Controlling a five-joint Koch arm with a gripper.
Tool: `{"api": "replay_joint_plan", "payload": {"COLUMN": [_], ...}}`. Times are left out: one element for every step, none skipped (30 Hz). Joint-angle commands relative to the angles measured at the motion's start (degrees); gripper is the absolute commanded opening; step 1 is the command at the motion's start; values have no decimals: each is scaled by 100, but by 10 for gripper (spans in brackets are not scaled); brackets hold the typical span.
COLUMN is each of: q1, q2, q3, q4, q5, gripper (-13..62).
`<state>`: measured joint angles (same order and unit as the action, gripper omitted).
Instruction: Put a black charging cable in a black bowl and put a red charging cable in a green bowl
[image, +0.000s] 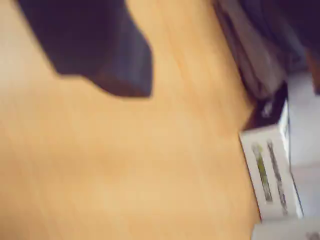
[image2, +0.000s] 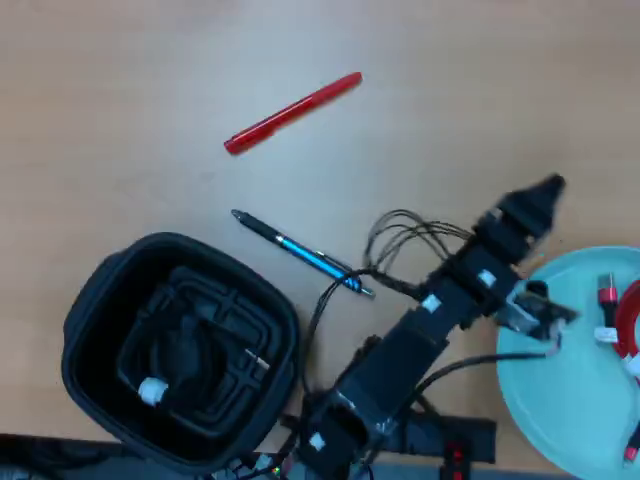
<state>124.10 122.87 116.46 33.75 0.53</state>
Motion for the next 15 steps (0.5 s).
{"api": "replay_joint_plan", "payload": {"q1": [-668,-905,-1107,-1310,-1503,-1679,-1811,-1898,-1925,-1969,-2013,-2074,-2118,-2127,-2127], "q2": [237,352,492,624,782,984,1213,1345,1362,1354,1336,1336,1336,1336,1336], "q3": [44,237,492,782,1099,1424,1731,2030,2232,2320,2391,2514,2725,2918,3120], "q4": [-650,-853,-1099,-1380,-1661,-1925,-2145,-2294,-2417,-2505,-2531,-2531,-2602,-2689,-2883], "q5": [-255,-466,-598,-677,-712,-747,-747,-756,-738,-738,-738,-721,-721,-721,-721], "gripper": [330,327,325,324,324,324,324,324,324,324,324,324,324,324,324]}}
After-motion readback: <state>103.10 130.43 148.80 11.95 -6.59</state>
